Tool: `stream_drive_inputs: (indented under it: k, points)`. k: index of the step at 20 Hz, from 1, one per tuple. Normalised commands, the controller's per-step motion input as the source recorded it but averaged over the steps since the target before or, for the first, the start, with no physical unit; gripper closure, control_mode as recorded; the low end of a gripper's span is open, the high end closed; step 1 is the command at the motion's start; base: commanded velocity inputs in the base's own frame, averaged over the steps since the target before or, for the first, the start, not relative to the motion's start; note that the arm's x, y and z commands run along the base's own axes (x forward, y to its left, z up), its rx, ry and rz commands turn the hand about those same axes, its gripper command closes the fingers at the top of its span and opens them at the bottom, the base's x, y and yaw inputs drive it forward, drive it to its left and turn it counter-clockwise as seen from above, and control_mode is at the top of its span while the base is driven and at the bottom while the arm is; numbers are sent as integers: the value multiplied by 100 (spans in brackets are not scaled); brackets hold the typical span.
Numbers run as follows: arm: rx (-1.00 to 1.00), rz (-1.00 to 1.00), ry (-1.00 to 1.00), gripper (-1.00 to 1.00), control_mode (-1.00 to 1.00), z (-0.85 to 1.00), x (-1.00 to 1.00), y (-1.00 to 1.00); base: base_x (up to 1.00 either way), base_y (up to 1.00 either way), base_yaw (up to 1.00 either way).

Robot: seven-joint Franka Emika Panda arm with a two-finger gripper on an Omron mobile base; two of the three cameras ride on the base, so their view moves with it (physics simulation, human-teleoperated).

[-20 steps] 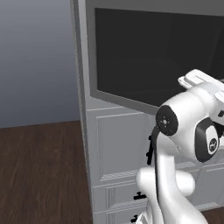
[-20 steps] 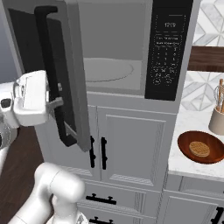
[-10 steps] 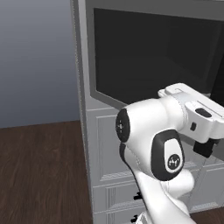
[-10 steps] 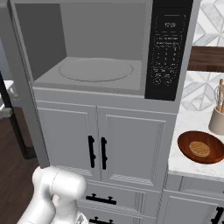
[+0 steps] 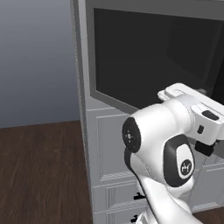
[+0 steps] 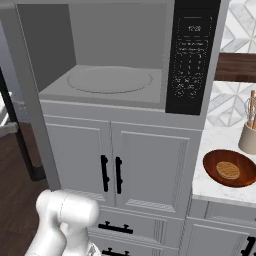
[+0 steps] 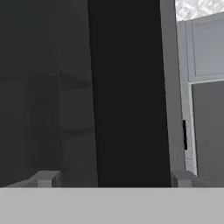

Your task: Open the microwave, place the bowl with waffle inside the microwave, then close the microwave door and turn it on.

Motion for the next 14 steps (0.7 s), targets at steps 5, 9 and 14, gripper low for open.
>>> stream_drive_inputs:
  k: [5,9,14]
  points:
    - [-10,1,13,-100,-100,16,-14,1,0,0,0]
    - [-11,-11,16,-100,-100,5,-45,0,0,0,0]
    - [-12,6,2,-100,-100,0,-51,13,0,0,0]
